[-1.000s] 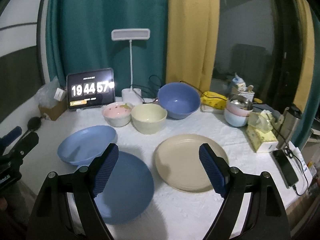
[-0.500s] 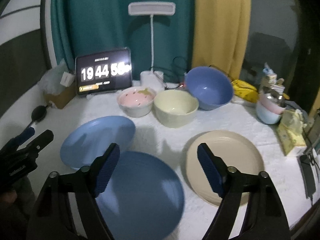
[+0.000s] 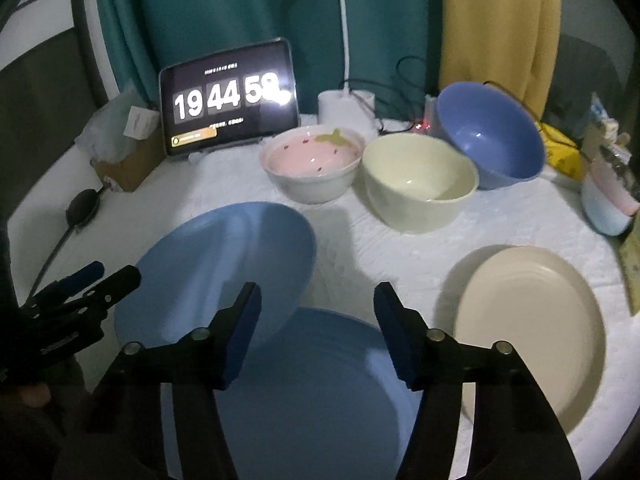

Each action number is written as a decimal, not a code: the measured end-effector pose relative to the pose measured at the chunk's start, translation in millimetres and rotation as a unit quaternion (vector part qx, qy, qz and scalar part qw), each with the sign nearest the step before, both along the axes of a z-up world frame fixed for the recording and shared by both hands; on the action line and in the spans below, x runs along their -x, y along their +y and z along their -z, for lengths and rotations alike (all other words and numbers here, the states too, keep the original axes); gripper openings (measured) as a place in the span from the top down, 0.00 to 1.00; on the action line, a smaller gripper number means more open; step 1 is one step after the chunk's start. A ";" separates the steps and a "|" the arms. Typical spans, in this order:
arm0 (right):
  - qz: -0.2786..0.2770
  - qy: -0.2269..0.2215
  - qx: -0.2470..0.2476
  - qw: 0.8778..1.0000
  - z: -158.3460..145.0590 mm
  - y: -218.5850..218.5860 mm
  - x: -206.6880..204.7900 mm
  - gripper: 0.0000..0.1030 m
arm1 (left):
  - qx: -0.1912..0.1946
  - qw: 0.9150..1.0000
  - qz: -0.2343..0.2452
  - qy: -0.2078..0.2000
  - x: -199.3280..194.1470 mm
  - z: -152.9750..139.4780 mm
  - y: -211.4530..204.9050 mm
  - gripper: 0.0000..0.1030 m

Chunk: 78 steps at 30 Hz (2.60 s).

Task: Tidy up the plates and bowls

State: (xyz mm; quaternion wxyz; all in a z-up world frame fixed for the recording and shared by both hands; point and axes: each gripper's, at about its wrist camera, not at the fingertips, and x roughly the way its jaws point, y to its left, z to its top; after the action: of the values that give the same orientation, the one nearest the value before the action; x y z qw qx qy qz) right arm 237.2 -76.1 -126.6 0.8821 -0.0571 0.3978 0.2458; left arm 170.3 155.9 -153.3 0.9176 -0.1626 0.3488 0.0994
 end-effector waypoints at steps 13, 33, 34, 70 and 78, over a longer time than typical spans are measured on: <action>-0.018 0.042 -0.011 0.999 20.8 9.5 -14.9 0.62 | 0.024 0.998 0.015 0.054 -16.8 25.4 3.5 0.59; -0.004 0.017 -0.011 1.000 3.0 -13.2 13.3 0.75 | -0.005 0.999 0.047 0.022 0.3 -2.9 -30.0 0.67; -0.002 0.016 -0.012 1.000 2.2 -15.3 15.2 0.75 | -0.005 0.999 0.049 0.020 1.8 -4.6 -32.2 0.67; 0.069 0.005 0.000 0.998 25.6 -100.9 81.7 0.75 | -0.077 0.988 0.127 0.037 43.4 2.2 -129.1 0.67; 0.070 0.003 0.024 0.997 39.3 -101.4 80.1 0.74 | -0.109 0.983 0.136 0.053 40.4 7.0 -140.2 0.66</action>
State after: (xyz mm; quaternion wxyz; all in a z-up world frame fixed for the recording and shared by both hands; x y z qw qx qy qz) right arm 157.1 -177.5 -166.0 0.8941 -0.0497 0.4098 0.1740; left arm 129.9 15.7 -160.3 0.9149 -0.0070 0.4031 0.0199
